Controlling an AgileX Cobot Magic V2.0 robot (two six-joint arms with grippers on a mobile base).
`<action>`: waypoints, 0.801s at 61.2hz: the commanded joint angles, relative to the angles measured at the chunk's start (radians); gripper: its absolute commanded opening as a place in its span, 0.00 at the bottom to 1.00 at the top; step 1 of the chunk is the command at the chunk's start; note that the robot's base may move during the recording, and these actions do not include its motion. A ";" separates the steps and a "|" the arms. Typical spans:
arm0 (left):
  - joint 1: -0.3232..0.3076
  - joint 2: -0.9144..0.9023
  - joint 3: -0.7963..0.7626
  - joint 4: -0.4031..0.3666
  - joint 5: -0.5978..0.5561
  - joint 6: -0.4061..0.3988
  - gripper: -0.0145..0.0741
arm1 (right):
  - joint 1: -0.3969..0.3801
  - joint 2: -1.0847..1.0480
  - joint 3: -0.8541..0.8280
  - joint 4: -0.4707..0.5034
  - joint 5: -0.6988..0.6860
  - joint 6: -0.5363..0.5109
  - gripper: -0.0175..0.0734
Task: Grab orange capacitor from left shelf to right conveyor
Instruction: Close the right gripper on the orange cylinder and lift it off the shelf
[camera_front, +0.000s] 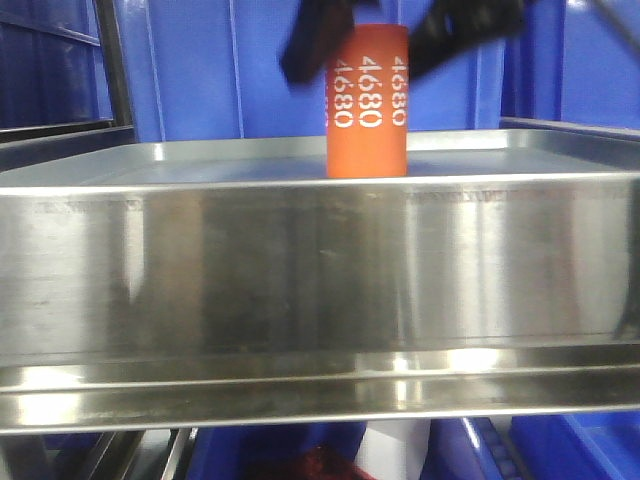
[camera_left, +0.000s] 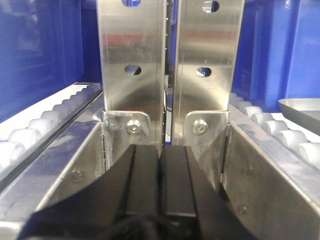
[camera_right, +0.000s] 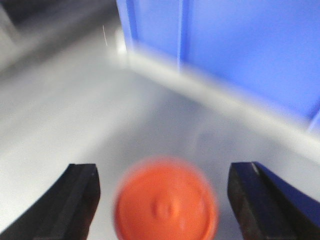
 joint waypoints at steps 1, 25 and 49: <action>0.000 -0.011 0.022 0.001 -0.088 0.000 0.02 | 0.001 -0.020 -0.039 0.005 -0.008 -0.008 0.88; 0.000 -0.011 0.022 0.001 -0.088 0.000 0.02 | 0.001 -0.009 -0.039 0.006 -0.011 -0.008 0.47; 0.000 -0.011 0.022 0.001 -0.088 0.000 0.02 | 0.001 -0.078 -0.040 0.006 0.008 -0.007 0.25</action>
